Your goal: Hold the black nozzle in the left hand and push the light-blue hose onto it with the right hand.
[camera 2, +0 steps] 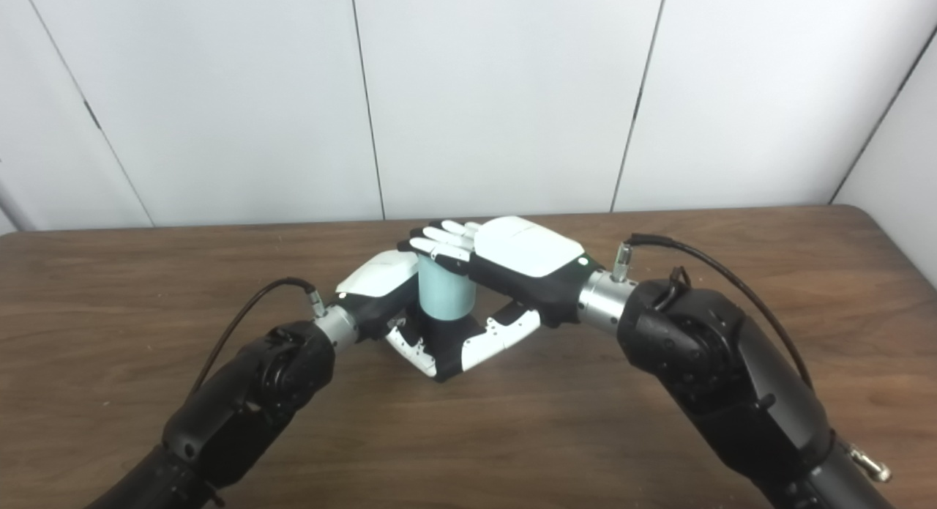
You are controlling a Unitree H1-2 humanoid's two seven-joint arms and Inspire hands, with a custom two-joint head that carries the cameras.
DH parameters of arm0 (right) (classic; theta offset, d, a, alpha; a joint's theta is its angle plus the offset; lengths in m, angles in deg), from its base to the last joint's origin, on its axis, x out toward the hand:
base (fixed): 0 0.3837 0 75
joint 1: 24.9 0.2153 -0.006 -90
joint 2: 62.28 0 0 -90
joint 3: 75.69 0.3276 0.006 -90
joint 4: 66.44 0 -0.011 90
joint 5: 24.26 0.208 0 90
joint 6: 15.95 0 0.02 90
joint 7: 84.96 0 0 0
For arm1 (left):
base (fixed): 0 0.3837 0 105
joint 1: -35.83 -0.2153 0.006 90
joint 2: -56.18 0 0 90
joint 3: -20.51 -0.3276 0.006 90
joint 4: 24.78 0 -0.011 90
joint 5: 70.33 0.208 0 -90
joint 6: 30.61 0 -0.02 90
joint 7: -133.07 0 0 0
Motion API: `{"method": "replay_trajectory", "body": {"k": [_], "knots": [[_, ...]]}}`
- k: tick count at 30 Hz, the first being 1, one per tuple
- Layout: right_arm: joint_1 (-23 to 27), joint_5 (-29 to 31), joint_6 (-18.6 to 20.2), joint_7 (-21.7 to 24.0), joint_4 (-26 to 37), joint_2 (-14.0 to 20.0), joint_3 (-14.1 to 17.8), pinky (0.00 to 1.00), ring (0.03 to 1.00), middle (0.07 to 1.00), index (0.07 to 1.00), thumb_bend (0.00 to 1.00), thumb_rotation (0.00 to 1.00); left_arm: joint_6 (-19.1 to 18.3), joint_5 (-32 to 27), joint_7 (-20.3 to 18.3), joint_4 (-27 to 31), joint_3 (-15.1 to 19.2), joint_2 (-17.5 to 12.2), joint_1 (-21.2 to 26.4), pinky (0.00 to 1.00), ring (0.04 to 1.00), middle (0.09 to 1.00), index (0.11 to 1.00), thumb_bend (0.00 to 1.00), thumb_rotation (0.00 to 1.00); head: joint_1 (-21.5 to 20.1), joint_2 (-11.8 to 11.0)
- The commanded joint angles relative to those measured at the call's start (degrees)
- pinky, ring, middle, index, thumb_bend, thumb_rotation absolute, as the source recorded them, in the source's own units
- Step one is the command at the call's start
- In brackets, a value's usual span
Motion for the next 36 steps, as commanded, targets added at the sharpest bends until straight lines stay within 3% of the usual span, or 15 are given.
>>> {"method": "replay_trajectory", "body": {"k": [1,7,18,28,32,36], "knots": [[-2.0,0.4,0.1,2.8,-2.0,0.6,-1.4,0.96,0.989,1.000,0.986,0.72,0.96,-1.1,1.8,-3.6,-1.6,-1.4,-1.0,-2.1,0.41,0.437,0.431,0.490,0.53,0.00,0.2,0.1],[-3.5,-0.5,1.7,2.7,-0.1,-0.2,-2.4,0.96,0.989,1.000,0.987,0.69,0.95,-1.1,1.6,-3.5,-1.9,-1.2,-1.0,-2.2,0.43,0.437,0.429,0.490,0.53,0.00,0.1,0.3],[-3.1,2.0,-5.8,1.3,1.3,-0.5,-3.1,0.95,0.974,0.983,0.957,0.70,0.91,-0.9,1.4,-3.7,-2.0,-1.0,-0.8,-2.1,0.48,0.463,0.445,0.488,0.53,0.00,0.3,0.4],[-3.2,1.3,-8.1,-2.9,0.3,-0.7,-1.2,0.95,0.965,0.969,0.947,0.67,0.89,-0.2,1.6,-3.8,-2.3,-1.0,-1.0,-2.1,0.45,0.464,0.456,0.484,0.53,0.00,-0.1,0.4],[-3.4,-0.2,-7.5,-6.8,1.0,-2.2,1.3,0.91,0.952,0.974,0.937,0.62,0.82,-0.4,1.7,-4.0,-2.3,-1.0,-1.0,-2.0,0.47,0.473,0.470,0.482,0.53,0.00,-0.3,0.3],[-3.9,-3.3,-5.7,-10.9,2.2,-4.8,4.5,0.83,0.934,0.989,0.963,0.58,0.66,-0.3,1.6,-4.0,-2.5,-1.1,-0.9,-1.9,0.48,0.473,0.463,0.485,0.53,0.00,-0.3,0.3]]}}
